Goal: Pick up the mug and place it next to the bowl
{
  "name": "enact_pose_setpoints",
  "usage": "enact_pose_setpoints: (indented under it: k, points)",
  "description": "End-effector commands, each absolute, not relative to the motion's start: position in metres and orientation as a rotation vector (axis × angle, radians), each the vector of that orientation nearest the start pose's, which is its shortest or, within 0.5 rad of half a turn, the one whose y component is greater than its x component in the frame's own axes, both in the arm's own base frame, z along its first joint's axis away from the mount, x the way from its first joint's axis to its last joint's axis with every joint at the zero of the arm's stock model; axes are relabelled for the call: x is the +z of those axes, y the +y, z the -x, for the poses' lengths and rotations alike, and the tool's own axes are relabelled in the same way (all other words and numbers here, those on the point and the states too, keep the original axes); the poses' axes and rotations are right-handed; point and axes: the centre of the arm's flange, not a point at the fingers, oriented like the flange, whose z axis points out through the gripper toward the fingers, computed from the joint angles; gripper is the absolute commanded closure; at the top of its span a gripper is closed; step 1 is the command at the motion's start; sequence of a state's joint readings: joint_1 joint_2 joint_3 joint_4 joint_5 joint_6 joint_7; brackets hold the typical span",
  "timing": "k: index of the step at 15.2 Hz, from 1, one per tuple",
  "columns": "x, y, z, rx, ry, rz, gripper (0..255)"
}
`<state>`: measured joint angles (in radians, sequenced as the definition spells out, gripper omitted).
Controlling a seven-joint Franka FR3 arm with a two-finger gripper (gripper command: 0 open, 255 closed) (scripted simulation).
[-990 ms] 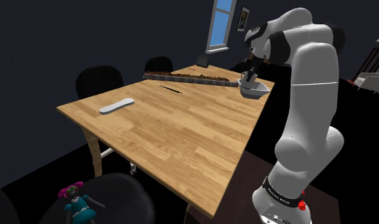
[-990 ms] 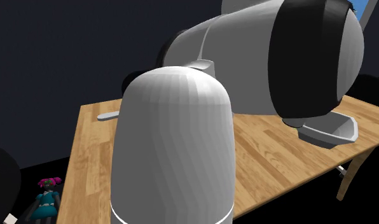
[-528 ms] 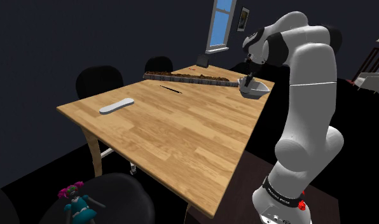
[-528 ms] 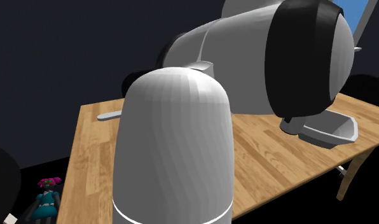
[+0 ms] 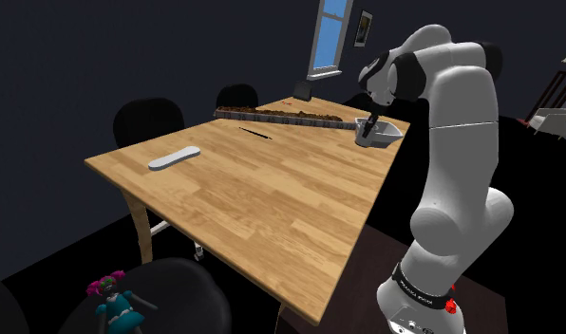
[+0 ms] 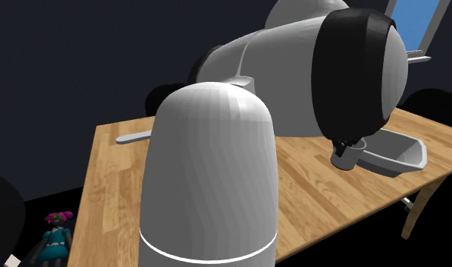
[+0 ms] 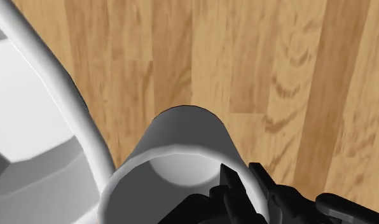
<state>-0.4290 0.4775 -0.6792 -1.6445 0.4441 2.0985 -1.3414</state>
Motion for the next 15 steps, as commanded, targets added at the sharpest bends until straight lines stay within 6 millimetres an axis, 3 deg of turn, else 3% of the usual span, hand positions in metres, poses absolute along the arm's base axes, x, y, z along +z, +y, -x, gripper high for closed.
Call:
enact_pose_setpoints:
  k: [1,6,14,15]
  points:
    - [0.384,-0.565,-0.369,-0.207,-0.149,3.188,255]
    - [0.359,-0.565,-0.369,-0.207,-0.149,3.188,255]
    - [0.359,-0.565,-0.369,-0.207,-0.149,3.188,255]
    - [0.359,-0.565,-0.369,-0.207,-0.149,3.188,0]
